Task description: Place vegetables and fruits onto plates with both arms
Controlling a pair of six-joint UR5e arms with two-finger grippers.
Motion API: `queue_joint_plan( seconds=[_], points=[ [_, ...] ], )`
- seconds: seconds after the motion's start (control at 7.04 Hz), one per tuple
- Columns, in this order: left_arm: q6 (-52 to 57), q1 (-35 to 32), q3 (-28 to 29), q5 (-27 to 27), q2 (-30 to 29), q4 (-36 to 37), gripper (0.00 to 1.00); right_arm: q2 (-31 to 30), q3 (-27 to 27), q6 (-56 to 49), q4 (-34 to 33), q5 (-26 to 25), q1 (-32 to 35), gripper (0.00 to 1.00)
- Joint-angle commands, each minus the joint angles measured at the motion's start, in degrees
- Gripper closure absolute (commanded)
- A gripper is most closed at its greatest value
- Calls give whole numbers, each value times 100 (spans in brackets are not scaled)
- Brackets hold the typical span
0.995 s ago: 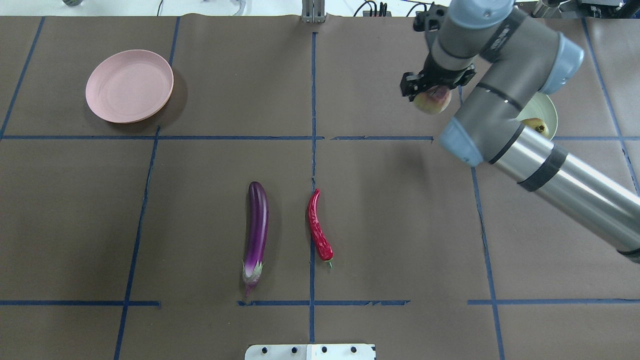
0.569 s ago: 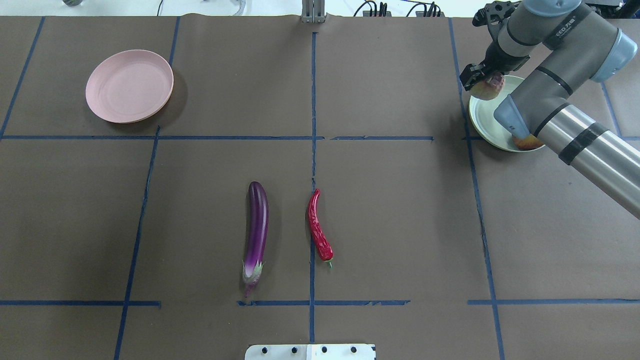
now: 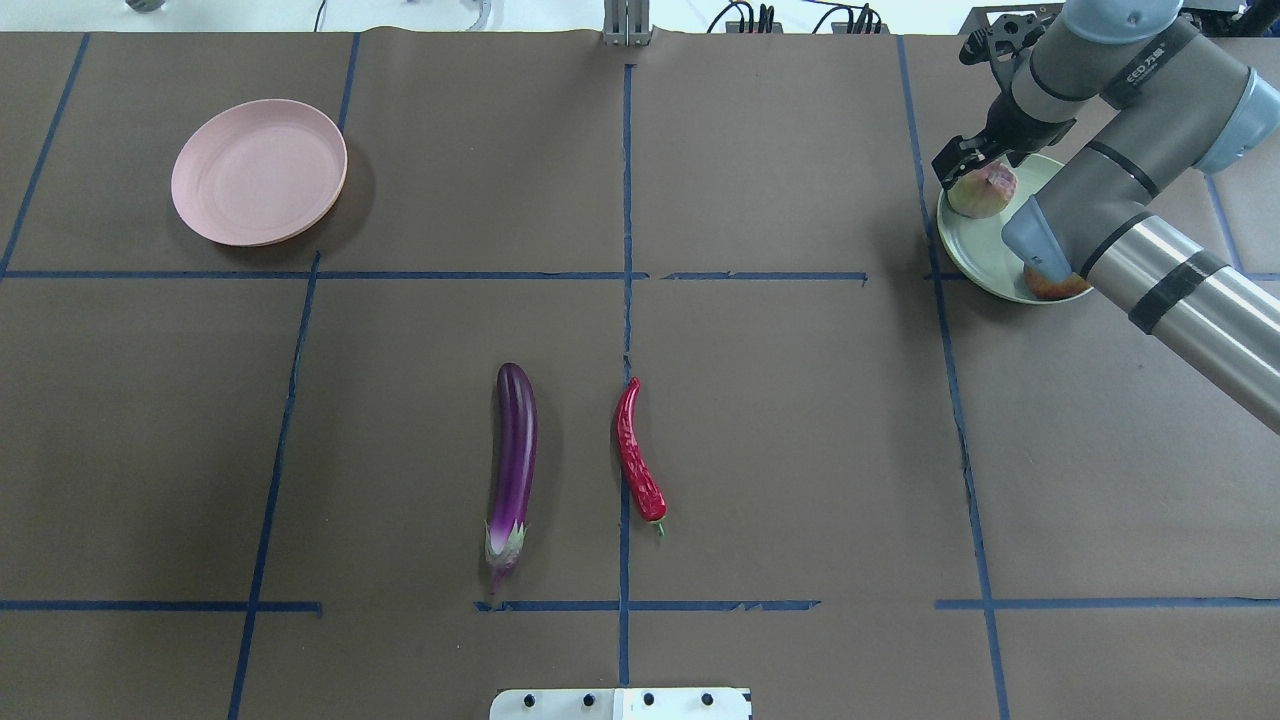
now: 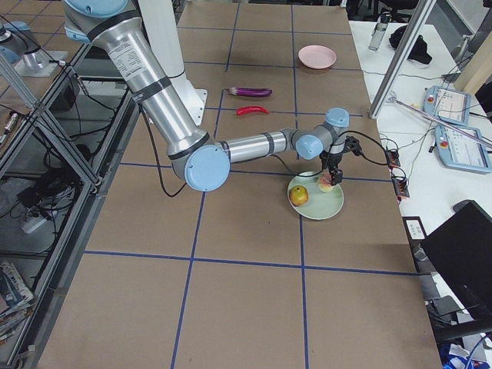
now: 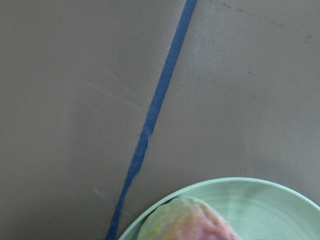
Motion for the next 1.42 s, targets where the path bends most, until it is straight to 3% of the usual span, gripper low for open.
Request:
queue_joint_plan(
  seconds=[0.0, 0.28, 0.43, 0.57, 0.85, 1.14, 1.28],
  points=[
    [0, 0, -6, 8, -8, 0, 0, 14, 772, -68, -1126, 278, 459, 0],
    [0, 0, -198, 8, -17, -383, 0, -47, 1654, -1519, -2658, 438, 1231, 0],
    [-9, 0, -190, 17, -9, -717, 0, -439, 1822, -2320, -2838, 664, 1644, 0],
    [-44, 35, -190, 17, -26, -851, 0, -1035, 1841, -2945, -2788, 988, 2022, 0],
    [-53, 44, -199, -1, -88, -1220, 0, -2195, 1859, -3171, -2596, 1114, 2753, 0],
    [-122, 244, -190, -236, -288, -1204, 0, -3426, 1859, -3093, -1668, 1648, 3106, 0],
    [-984, 472, -216, -473, -429, -1221, 0, -3579, 1859, -3023, -1332, 1746, 3116, 0]
  ],
)
